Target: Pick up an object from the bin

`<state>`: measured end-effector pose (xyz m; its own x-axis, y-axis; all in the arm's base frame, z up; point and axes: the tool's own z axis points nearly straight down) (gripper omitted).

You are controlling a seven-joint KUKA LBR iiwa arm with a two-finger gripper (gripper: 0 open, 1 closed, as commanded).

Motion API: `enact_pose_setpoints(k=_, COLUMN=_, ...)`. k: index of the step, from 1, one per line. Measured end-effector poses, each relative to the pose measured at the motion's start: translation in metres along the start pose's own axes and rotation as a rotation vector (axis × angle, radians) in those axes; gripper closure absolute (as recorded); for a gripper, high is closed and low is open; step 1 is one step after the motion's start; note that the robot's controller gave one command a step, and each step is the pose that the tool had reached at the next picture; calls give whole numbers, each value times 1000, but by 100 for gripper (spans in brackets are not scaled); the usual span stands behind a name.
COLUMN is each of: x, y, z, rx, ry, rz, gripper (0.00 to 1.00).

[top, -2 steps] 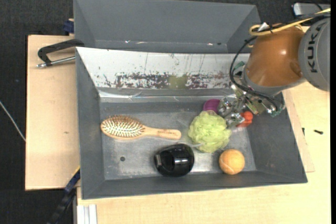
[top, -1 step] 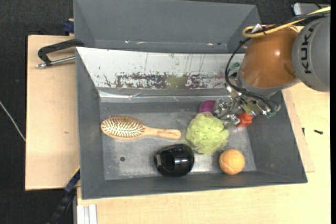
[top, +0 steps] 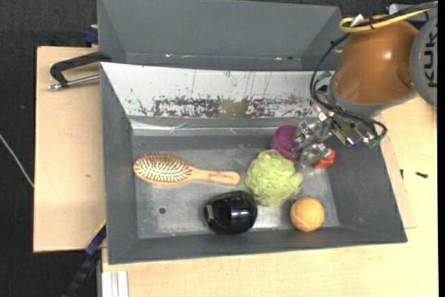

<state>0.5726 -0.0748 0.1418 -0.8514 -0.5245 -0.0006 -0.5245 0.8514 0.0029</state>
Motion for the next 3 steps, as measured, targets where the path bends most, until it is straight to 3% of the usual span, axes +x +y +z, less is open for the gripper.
enact_pose_setpoints(k=1, x=-1, y=4, z=-69, rx=3, ry=-2, rz=-16, gripper=100)
enact_pose_setpoints(k=2, x=-14, y=14, z=-74, rx=13, ry=-14, rz=-20, gripper=100)
enact_pose_setpoints(k=3, x=-15, y=22, z=-27, rx=2, ry=-3, rz=-22, gripper=100)
